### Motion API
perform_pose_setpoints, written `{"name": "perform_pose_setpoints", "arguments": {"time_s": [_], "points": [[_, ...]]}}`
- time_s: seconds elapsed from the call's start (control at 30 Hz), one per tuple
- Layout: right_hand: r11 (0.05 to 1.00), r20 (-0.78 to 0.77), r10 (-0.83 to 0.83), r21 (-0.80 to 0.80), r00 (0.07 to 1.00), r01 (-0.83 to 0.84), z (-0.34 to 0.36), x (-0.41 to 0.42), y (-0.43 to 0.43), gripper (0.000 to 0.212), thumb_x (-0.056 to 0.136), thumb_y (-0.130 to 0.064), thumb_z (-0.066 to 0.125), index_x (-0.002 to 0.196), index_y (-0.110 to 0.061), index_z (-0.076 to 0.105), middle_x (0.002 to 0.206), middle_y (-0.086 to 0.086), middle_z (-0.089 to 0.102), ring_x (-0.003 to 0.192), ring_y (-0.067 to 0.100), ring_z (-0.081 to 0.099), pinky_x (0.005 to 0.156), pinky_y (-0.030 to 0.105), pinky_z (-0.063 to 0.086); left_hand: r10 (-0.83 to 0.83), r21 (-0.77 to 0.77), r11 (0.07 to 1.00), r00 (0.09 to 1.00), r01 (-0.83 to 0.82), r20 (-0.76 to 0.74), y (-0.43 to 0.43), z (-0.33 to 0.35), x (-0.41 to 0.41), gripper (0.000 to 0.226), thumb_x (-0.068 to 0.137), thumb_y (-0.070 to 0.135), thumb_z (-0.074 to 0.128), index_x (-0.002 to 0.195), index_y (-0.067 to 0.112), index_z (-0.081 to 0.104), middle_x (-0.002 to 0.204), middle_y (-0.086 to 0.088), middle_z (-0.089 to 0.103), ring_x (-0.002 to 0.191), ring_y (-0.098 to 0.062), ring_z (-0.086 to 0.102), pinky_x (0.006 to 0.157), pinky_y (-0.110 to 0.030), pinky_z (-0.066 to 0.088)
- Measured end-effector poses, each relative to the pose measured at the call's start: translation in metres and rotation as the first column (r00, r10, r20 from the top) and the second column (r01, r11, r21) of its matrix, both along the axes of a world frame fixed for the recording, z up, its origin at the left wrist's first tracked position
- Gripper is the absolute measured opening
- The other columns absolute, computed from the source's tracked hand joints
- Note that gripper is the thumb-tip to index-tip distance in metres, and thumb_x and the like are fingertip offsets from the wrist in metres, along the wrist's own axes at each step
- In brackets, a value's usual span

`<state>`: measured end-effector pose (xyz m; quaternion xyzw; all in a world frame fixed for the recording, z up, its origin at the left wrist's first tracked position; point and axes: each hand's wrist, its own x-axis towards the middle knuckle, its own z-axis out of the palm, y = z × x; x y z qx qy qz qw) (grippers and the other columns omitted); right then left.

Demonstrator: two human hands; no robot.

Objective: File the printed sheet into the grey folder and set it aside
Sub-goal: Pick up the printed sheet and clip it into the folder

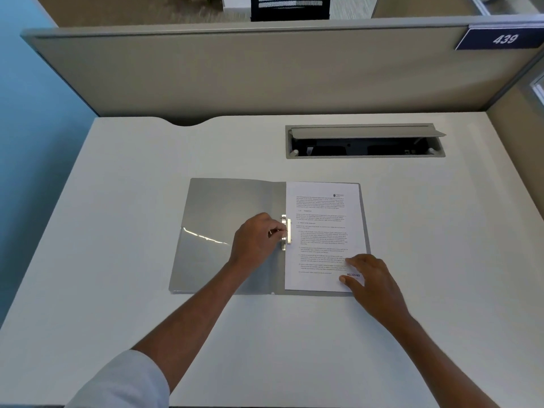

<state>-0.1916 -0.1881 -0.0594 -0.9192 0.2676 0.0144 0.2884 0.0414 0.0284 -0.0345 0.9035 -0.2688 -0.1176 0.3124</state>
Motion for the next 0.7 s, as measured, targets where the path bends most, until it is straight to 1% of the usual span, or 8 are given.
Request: {"name": "perform_pose_setpoints", "arguments": {"time_s": [0.07, 0.13, 0.27, 0.33, 0.43, 0.6, 0.63, 0.7], "points": [[1.000, -0.022, 0.015, -0.016, 1.000, -0.015, -0.001, 0.000, 0.000, 0.045, 0.095, -0.031, 0.079, 0.135, -0.016, 0.069, 0.137, -0.002, 0.065, 0.127, 0.023, 0.056, 0.093, 0.040, 0.058, -0.027, 0.013, 1.000, 1.000, 0.027, 0.012, 0.003, -0.002, -0.005, 0.013, 0.094, 0.033, 0.081, 0.105, 0.029, 0.086, 0.096, 0.009, 0.074, 0.081, -0.006, 0.063, 0.066, -0.013, 0.041], [1.000, -0.040, 0.019, -0.020, 0.999, -0.020, -0.002, 0.000, -0.001, 0.045, 0.095, -0.032, 0.079, 0.136, -0.016, 0.069, 0.139, -0.002, 0.063, 0.129, 0.022, 0.056, 0.094, 0.041, 0.058, -0.040, 0.025, 0.999, 0.999, 0.039, 0.015, 0.006, -0.005, -0.009, 0.015, 0.095, 0.034, 0.079, 0.108, 0.030, 0.086, 0.097, 0.010, 0.074, 0.083, -0.007, 0.063, 0.067, -0.015, 0.043], [0.999, -0.061, 0.030, -0.039, 0.998, -0.033, -0.004, 0.000, -0.002, 0.046, 0.096, -0.032, 0.078, 0.137, -0.015, 0.069, 0.141, -0.002, 0.062, 0.130, 0.022, 0.055, 0.094, 0.042, 0.059, -0.023, 0.044, 0.999, 0.998, 0.020, 0.053, 0.011, -0.011, -0.016, 0.017, 0.097, 0.038, 0.077, 0.110, 0.032, 0.085, 0.090, 0.010, 0.071, 0.079, -0.006, 0.058, 0.063, -0.013, 0.037], [0.998, -0.060, 0.034, -0.049, 0.998, -0.037, -0.004, 0.000, -0.002, 0.046, 0.096, -0.032, 0.078, 0.137, -0.015, 0.069, 0.141, -0.002, 0.062, 0.130, 0.022, 0.055, 0.093, 0.042, 0.059, -0.038, 0.073, 0.997, 0.995, 0.031, 0.093, 0.014, -0.013, -0.021, 0.018, 0.100, 0.039, 0.073, 0.112, 0.031, 0.085, 0.087, 0.007, 0.071, 0.077, -0.010, 0.060, 0.061, -0.017, 0.039], [0.997, -0.063, 0.035, -0.060, 0.997, -0.039, -0.005, 0.001, -0.001, 0.045, 0.096, -0.032, 0.077, 0.137, -0.015, 0.069, 0.141, -0.003, 0.062, 0.130, 0.021, 0.055, 0.092, 0.040, 0.059, -0.071, 0.123, 0.991, 0.993, 0.059, 0.096, 0.018, -0.019, -0.028, 0.020, 0.103, 0.040, 0.066, 0.113, 0.034, 0.083, 0.085, 0.007, 0.072, 0.078, -0.013, 0.060, 0.063, -0.023, 0.041], [0.997, -0.064, 0.033, -0.071, 0.997, -0.037, -0.006, 0.000, 0.001, 0.045, 0.095, -0.031, 0.078, 0.136, -0.016, 0.069, 0.140, -0.003, 0.062, 0.129, 0.021, 0.055, 0.088, 0.039, 0.058, -0.148, 0.221, 0.969, 0.977, 0.112, 0.152, 0.022, -0.023, -0.036, 0.031, 0.108, 0.047, 0.055, 0.112, 0.033, 0.082, 0.083, 0.006, 0.075, 0.068, -0.012, 0.055, 0.055, -0.014, 0.021], [0.997, -0.062, 0.031, -0.075, 0.998, -0.035, -0.006, 0.000, 0.002, 0.045, 0.094, -0.031, 0.079, 0.135, -0.016, 0.069, 0.139, -0.004, 0.062, 0.128, 0.021, 0.055, 0.087, 0.038, 0.058, -0.167, 0.244, 0.962, 0.972, 0.125, 0.163, 0.022, -0.024, -0.037, 0.032, 0.108, 0.048, 0.055, 0.113, 0.031, 0.082, 0.084, 0.005, 0.076, 0.068, -0.014, 0.058, 0.056, -0.013, 0.022], [0.996, -0.061, 0.030, -0.085, 0.998, -0.035, -0.007, 0.000, 0.002, 0.045, 0.094, -0.031, 0.079, 0.135, -0.016, 0.069, 0.138, -0.004, 0.062, 0.127, 0.021, 0.056, 0.085, 0.038, 0.058, -0.202, 0.314, 0.939, 0.964, 0.140, 0.172, 0.021, -0.027, -0.039, 0.034, 0.108, 0.048, 0.055, 0.116, 0.027, 0.081, 0.086, 0.003, 0.077, 0.073, -0.018, 0.070, 0.064, -0.014, 0.035]]}}
